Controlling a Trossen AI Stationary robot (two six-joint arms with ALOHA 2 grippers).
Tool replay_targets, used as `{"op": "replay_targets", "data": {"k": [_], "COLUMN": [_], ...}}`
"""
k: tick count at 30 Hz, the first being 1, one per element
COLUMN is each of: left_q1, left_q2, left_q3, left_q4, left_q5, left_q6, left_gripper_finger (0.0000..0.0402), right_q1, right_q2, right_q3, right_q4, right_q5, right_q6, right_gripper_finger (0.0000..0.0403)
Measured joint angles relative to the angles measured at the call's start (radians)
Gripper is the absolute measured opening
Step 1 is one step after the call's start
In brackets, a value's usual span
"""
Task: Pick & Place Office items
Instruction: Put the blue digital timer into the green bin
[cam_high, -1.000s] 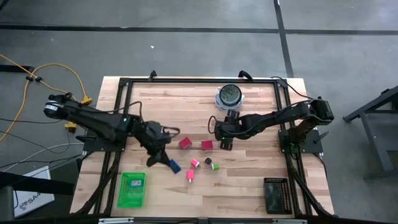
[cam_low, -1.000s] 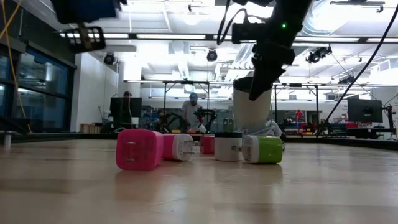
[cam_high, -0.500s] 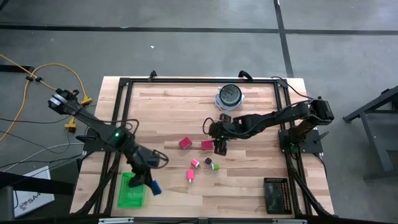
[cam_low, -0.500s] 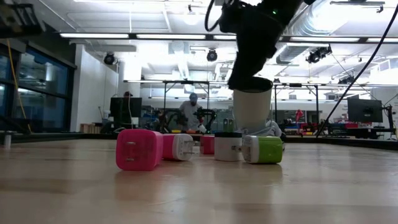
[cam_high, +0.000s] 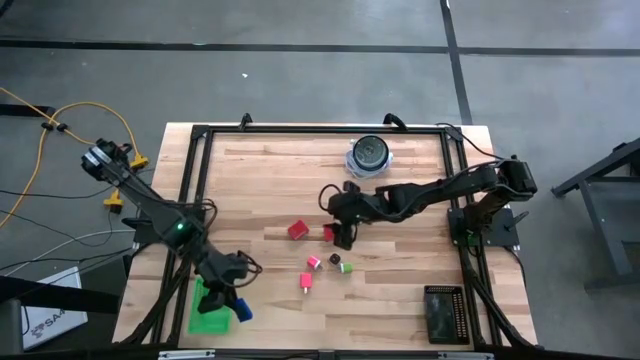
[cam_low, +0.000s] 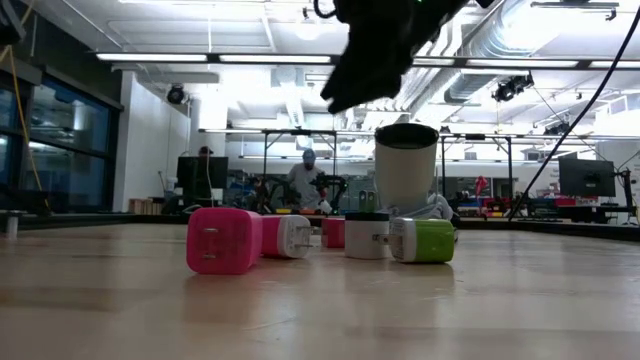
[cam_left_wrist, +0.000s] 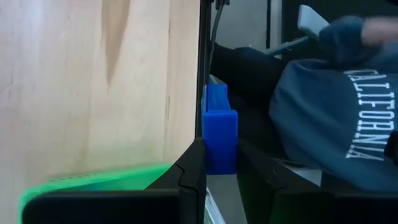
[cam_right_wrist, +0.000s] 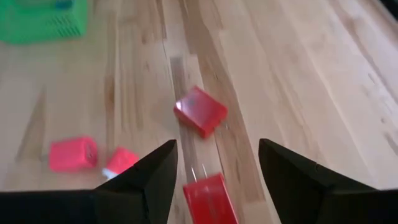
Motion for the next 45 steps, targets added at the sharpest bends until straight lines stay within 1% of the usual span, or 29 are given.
{"op": "replay_targets", "data": {"k": [6,9,12,18,21,25,28,33,40,45], "left_q1": [-0.065,-0.116,-0.182,-0.310,-0.358,-0.405,-0.419,-0.418,-0.416,-0.401], "left_q2": [0.000,0.000,0.000,-0.004,-0.028,-0.070,-0.090,-0.136,-0.255,-0.322], "left_q3": [0.000,0.000,0.000,0.000,0.000,-0.001,-0.014,-0.090,-0.280,-0.372], "left_q4": [0.000,0.000,0.000,-0.010,-0.074,-0.169,-0.176,-0.119,0.055,0.089], "left_q5": [-0.025,-0.027,-0.053,-0.158,-0.211,-0.279,-0.286,-0.262,-0.231,-0.207], "left_q6": [-0.038,-0.068,-0.092,-0.146,-0.199,-0.239,-0.248,-0.240,-0.278,-0.285], "left_gripper_finger": [0.0058,0.0058,0.0058,0.0058,0.0058,0.0058,0.0058,0.0058,0.0058,0.0058], "right_q1": [0.000,0.000,0.000,0.000,0.000,0.000,0.000,0.000,0.000,0.000], "right_q2": [0.000,0.000,0.000,0.000,0.000,0.000,0.000,0.000,0.000,0.000], "right_q3": [0.000,0.000,0.000,0.000,0.000,0.000,0.000,0.000,0.000,0.000], "right_q4": [0.111,0.147,0.176,0.187,0.188,0.189,0.189,0.189,0.189,0.189], "right_q5": [0.000,0.000,0.000,0.000,0.000,0.000,0.000,0.000,0.000,0.000], "right_q6": [0.000,0.000,0.000,0.000,0.000,0.000,0.000,0.000,0.000,0.000], "right_gripper_finger": [0.0213,0.0213,0.0213,0.0213,0.0213,0.0213,0.0213,0.0213,0.0213,0.0213]}}
